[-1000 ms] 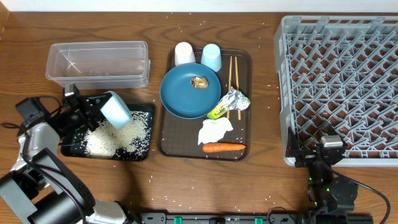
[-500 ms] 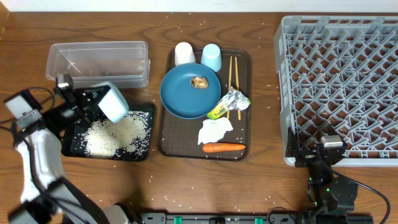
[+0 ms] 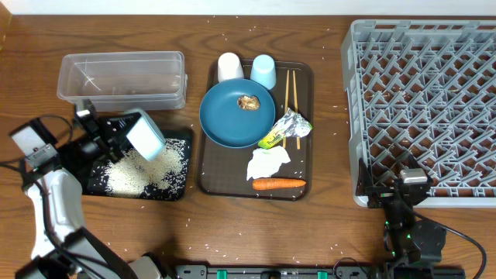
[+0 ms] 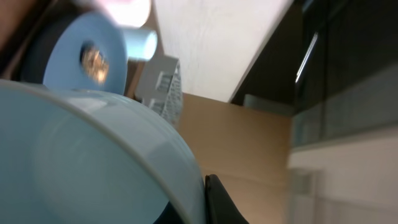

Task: Sort waste into correct bins and load items into the dishwasher rack
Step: 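Shake and tip the bowl further to empty remaining rice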

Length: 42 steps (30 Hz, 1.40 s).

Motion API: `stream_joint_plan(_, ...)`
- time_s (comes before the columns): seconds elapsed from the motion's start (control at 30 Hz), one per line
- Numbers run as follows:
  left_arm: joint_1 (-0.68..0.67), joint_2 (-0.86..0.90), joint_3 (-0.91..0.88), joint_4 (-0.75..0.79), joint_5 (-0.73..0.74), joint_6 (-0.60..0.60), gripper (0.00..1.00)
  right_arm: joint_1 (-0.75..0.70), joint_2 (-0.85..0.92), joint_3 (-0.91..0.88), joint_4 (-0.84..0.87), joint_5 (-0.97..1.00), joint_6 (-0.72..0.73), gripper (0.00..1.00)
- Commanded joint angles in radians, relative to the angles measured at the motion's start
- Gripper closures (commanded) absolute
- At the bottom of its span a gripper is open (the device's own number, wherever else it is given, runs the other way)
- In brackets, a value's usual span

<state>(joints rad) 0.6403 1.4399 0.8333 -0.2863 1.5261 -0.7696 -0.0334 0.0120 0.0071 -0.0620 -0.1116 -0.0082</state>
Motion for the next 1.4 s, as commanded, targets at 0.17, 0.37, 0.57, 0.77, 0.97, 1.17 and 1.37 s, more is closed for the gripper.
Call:
stream_joint_plan(0.17, 0.002, -0.004, 0.0, 0.302, 0.046, -0.25, 0.94, 0.015, -0.002, -0.002, -0.003, 0.003, 0.0, 0.01)
stream_joint_plan(0.37, 0.01, -0.003, 0.0, 0.379, 0.043, -0.396, 0.94, 0.015, -0.002, -0.002, -0.003, 0.003, 0.0, 0.01)
stream_joint_plan(0.57, 0.01, -0.003, 0.0, 0.386, 0.03, -0.378, 0.94, 0.015, -0.002, -0.002, -0.003, 0.003, 0.0, 0.01)
stream_joint_plan(0.77, 0.009, 0.002, 0.0, 0.404, -0.004, -0.292, 0.94, 0.015, -0.002, -0.002, -0.003, 0.003, 0.0, 0.01)
stream_joint_plan(0.97, 0.006, 0.004, 0.0, 0.362, 0.0, -0.256, 0.94, 0.015, -0.002, -0.002, -0.003, 0.003, 0.0, 0.01)
stream_joint_plan(1.17, 0.01, 0.006, 0.0, 0.406, -0.066, -0.272, 0.94, 0.015, -0.002, -0.002, -0.003, 0.003, 0.0, 0.01)
stream_joint_plan(1.37, 0.01, 0.006, 0.0, 0.404, -0.101, -0.185, 0.94, 0.015, -0.002, -0.002, -0.003, 0.003, 0.0, 0.01)
